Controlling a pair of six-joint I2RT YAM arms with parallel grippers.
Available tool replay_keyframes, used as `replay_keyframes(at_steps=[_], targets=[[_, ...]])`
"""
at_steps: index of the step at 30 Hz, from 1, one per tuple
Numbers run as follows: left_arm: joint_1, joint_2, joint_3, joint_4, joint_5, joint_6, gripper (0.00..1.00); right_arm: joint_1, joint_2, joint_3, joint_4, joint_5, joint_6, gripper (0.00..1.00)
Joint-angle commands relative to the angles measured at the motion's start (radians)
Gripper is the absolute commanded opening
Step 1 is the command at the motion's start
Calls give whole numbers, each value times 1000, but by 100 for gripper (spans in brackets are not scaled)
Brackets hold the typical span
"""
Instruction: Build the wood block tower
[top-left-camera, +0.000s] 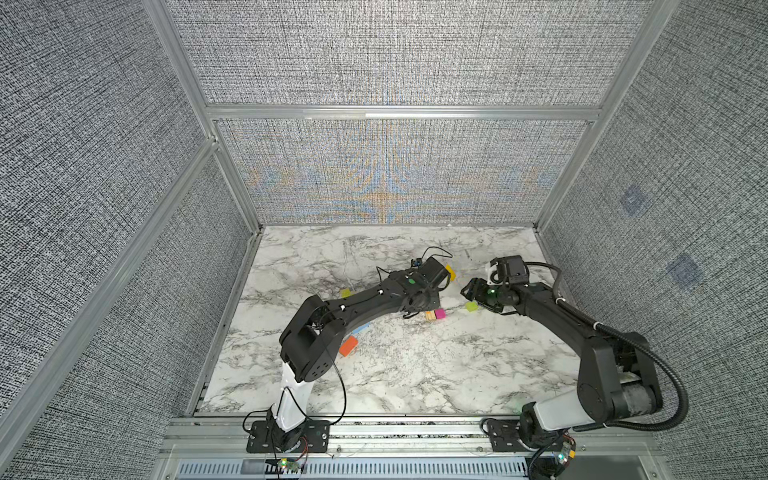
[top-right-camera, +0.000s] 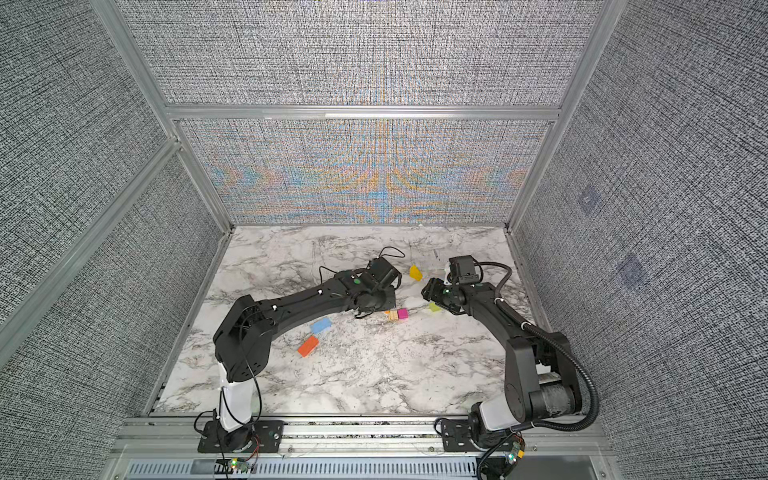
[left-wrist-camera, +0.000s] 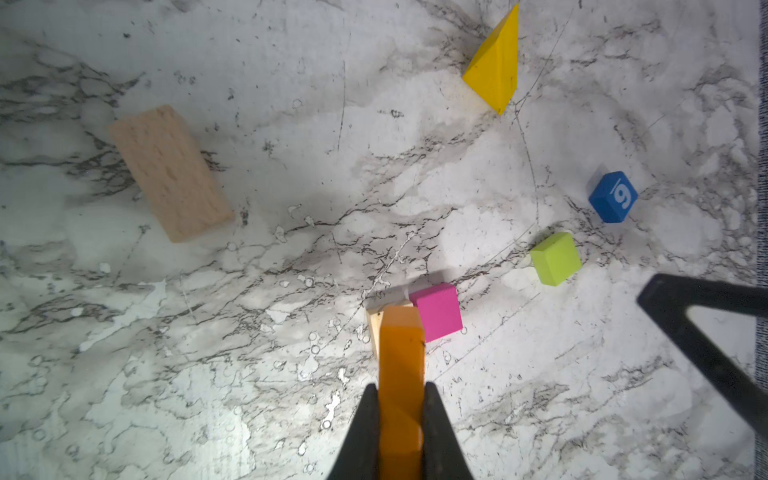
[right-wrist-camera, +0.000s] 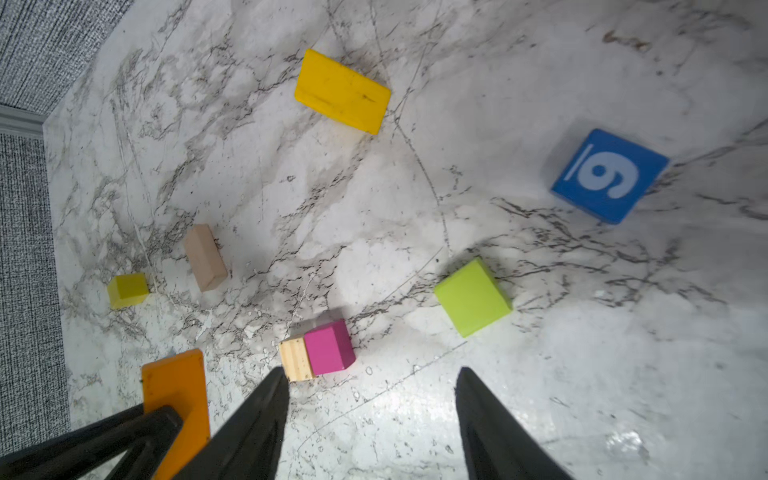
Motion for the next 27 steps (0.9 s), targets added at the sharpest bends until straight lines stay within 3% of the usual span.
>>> replay_keyframes(at_steps=[1,19,27], targets=[[-15,22,22,-47,-53,-35,12,-12,-13,-15,23,22,13,67],[-48,161,165,-109,-107,-67,11,-41,-21,-44,57,7,48,68],[-52,193,194,-119,-102,-69,11,-44,-1,-46,86,-44,43,77]])
